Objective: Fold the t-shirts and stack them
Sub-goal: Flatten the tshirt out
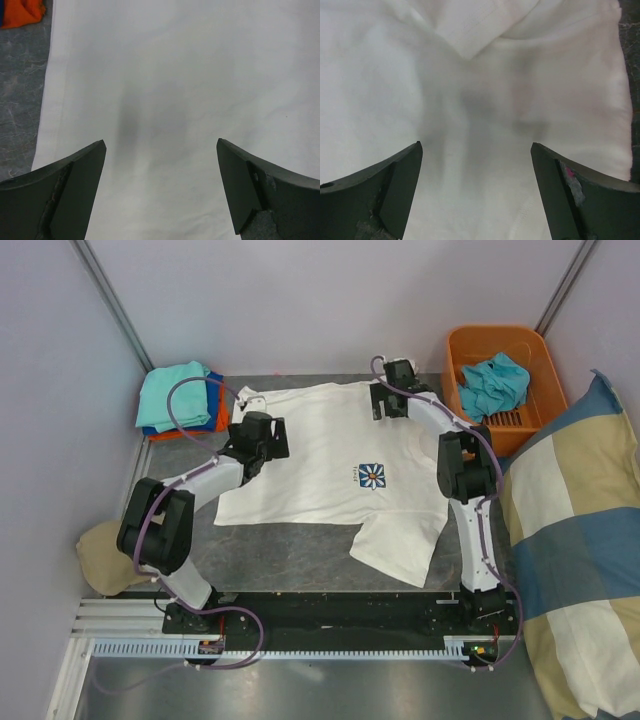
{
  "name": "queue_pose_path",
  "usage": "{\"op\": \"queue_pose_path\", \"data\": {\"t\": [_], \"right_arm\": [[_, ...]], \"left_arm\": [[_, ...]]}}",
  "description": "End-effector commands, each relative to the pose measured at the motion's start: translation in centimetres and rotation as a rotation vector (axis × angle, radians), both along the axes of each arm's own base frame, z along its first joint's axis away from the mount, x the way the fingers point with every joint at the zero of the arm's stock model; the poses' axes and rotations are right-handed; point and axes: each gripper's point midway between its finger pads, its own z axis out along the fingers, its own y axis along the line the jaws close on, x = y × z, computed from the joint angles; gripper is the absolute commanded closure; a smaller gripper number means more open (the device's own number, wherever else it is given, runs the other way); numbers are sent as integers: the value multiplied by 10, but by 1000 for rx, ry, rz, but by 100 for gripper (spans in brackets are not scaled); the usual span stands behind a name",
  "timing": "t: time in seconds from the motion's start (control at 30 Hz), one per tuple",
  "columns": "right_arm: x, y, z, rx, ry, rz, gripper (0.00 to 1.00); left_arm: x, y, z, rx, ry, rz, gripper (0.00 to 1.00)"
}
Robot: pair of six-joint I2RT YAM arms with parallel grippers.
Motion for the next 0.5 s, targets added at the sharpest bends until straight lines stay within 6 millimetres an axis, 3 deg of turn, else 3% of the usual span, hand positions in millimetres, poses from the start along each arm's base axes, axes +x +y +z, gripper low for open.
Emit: {"op": "queue_pose_path", "data": {"t": [0.0, 0.07, 0.1, 0.13, 0.17, 0.2, 0.23, 0.27, 0.3, 0.33, 0.37, 0.4, 0.43, 0.47], "right_arm": [[5, 19, 121, 157, -223, 61, 2], [-8, 28, 135, 219, -224, 75, 2], [-17, 33, 165, 257, -271, 96, 2], [-31, 34, 155, 261, -239, 99, 2], [-46, 40, 182, 280, -281, 108, 2], [-56, 43, 185, 307, -282, 99, 2], [-73, 45, 166, 305, -231, 102, 2], [-89, 50, 182, 323, -251, 110, 2], [-100, 51, 178, 328, -238, 96, 2], [-119, 43, 152, 293, -190, 52, 2], [-136, 45, 164, 294, -214, 40, 2], [-149, 41, 159, 292, -204, 13, 2], [-171, 34, 131, 304, -143, -38, 2], [-189, 37, 144, 330, -167, -31, 2]], "left_arm": [[8, 11, 68, -11, -160, 62, 0], [1, 20, 91, 0, -203, 82, 0], [-1, 22, 98, 8, -215, 78, 0], [-10, 28, 108, 28, -224, 72, 0], [-15, 30, 113, 28, -231, 78, 0], [-20, 32, 116, 23, -242, 83, 0], [-30, 34, 122, 4, -259, 80, 0], [-36, 35, 120, -13, -258, 87, 0], [-42, 37, 120, -37, -262, 100, 0], [-54, 36, 102, -77, -225, 109, 0], [-65, 37, 105, -117, -231, 114, 0], [-73, 33, 99, -153, -216, 103, 0], [-88, 32, 74, -182, -165, 116, 0], [-101, 34, 72, -207, -159, 119, 0]]}}
